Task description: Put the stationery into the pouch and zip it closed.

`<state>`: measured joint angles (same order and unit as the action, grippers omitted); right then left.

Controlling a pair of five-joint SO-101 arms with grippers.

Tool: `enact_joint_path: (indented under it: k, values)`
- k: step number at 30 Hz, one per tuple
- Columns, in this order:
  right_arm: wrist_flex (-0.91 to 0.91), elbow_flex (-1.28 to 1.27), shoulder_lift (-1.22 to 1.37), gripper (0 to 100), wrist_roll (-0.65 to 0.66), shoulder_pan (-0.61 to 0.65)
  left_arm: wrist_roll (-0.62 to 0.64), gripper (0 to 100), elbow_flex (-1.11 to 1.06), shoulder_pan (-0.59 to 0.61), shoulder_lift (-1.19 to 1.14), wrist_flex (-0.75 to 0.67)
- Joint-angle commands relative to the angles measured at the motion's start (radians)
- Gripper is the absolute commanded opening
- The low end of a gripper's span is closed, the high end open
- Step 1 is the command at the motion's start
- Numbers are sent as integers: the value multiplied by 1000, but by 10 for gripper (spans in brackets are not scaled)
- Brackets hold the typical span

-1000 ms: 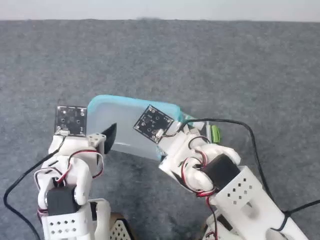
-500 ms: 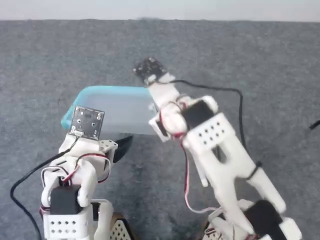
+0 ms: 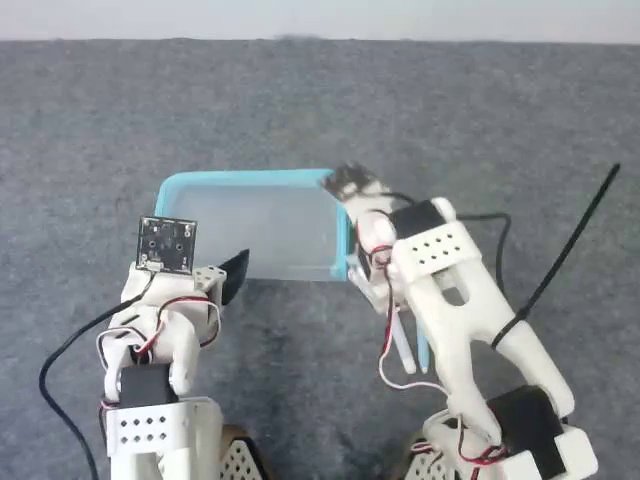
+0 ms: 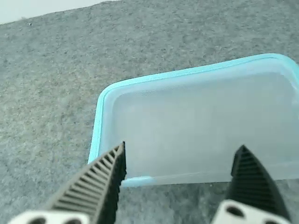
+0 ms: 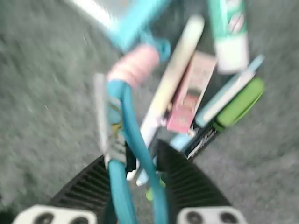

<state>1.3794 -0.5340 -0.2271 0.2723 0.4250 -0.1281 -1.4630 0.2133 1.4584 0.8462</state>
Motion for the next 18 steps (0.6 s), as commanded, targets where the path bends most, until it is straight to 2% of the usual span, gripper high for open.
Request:
enact_joint_path:
  k: [1, 6, 13, 18]
  values:
    - [-30, -43, -13, 215, 54, -64, 12, 337, 8, 8, 14, -31]
    - [-70, -77, -15, 291, 51, -54, 12, 337, 7, 5, 14, -31]
    - [-97, -51, -90, 293, 29, 101, 12, 337, 4, 5, 14, -31]
    - [-47, 58, -84, 292, 8, 124, 12, 336, -2, 2, 14, -31]
